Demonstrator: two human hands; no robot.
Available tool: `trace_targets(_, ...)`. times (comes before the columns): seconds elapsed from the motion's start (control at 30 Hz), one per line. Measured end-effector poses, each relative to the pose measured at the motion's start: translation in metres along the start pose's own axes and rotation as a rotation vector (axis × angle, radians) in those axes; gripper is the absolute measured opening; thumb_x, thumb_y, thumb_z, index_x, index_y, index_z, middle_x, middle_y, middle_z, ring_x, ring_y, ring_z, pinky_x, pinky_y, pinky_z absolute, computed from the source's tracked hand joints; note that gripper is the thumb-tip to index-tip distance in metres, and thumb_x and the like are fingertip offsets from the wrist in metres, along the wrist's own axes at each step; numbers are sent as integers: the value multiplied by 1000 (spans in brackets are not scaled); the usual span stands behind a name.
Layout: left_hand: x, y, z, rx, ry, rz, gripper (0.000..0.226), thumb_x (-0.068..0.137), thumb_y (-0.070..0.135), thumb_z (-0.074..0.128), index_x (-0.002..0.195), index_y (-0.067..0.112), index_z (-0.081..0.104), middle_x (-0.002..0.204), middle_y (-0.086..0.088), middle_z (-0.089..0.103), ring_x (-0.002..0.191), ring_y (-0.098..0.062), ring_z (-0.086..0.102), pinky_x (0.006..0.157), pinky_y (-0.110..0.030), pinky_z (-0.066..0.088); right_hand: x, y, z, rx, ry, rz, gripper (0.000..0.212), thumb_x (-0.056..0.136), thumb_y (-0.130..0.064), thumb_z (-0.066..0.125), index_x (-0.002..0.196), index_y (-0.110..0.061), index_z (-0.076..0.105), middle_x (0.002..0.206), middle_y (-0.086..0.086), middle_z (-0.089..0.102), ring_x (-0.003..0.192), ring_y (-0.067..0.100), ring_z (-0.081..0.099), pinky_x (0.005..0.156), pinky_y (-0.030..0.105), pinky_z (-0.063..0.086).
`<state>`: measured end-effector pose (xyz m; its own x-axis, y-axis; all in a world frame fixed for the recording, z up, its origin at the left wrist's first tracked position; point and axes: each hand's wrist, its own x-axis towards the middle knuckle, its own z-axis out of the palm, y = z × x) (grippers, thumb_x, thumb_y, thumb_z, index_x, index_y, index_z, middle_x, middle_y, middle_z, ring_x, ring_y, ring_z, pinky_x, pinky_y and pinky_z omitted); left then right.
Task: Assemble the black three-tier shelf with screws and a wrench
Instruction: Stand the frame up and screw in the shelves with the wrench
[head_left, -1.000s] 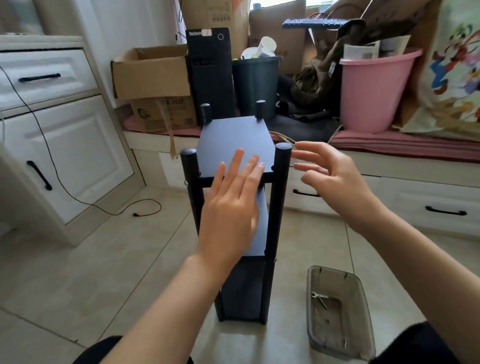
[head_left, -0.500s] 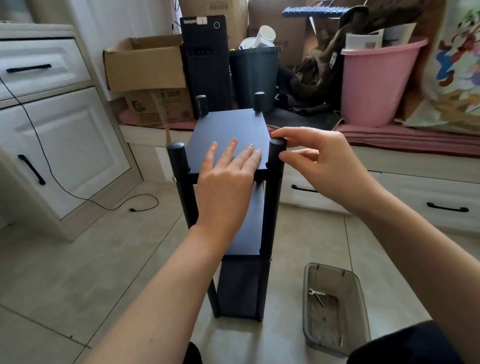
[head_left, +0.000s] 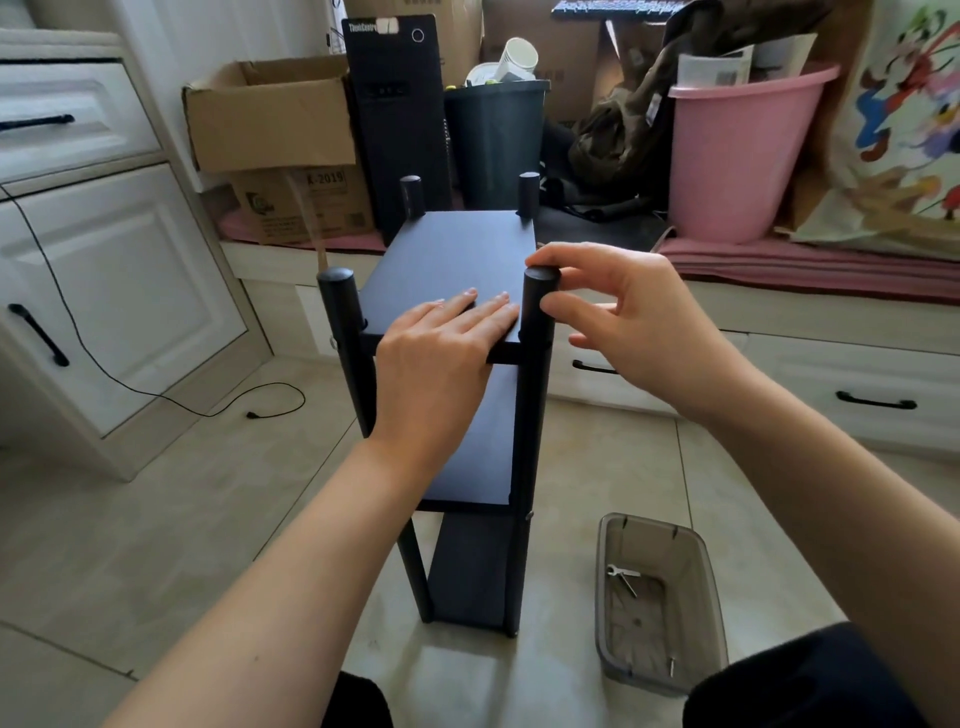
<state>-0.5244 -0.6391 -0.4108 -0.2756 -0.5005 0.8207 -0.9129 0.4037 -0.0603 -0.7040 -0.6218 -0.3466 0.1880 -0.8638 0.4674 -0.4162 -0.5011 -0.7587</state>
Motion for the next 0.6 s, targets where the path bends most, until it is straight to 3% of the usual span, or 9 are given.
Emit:
trace_targets(0.23,0,3,-6,-24,-38,-23,35,91,29,74,122,13,73,123,-2,72,118,-26,67,97,-44,52,-4,0,4,105,20,13,31,93,-2,63,121,-12,67,106,-2,69,95,-2,67,76,13,53)
trace_targets(0.4,0,6,-10,-28,-106,-16,42,89,25,73,128,10,69,128,-5,69,123,-30,63,103,-47,47,-4,4,9,167,45,27,36,93,0,62,127,-10,62,107,5,69,91,1,69,78,14,52)
trace_targets(0.6,-2,16,-14,-73,-154,-94,64,92,58,45,132,13,66,135,-2,65,132,-24,56,115,-48,33,-9,10,7,248,72,66,25,91,-4,66,116,-8,66,99,-1,72,89,3,71,77,18,53)
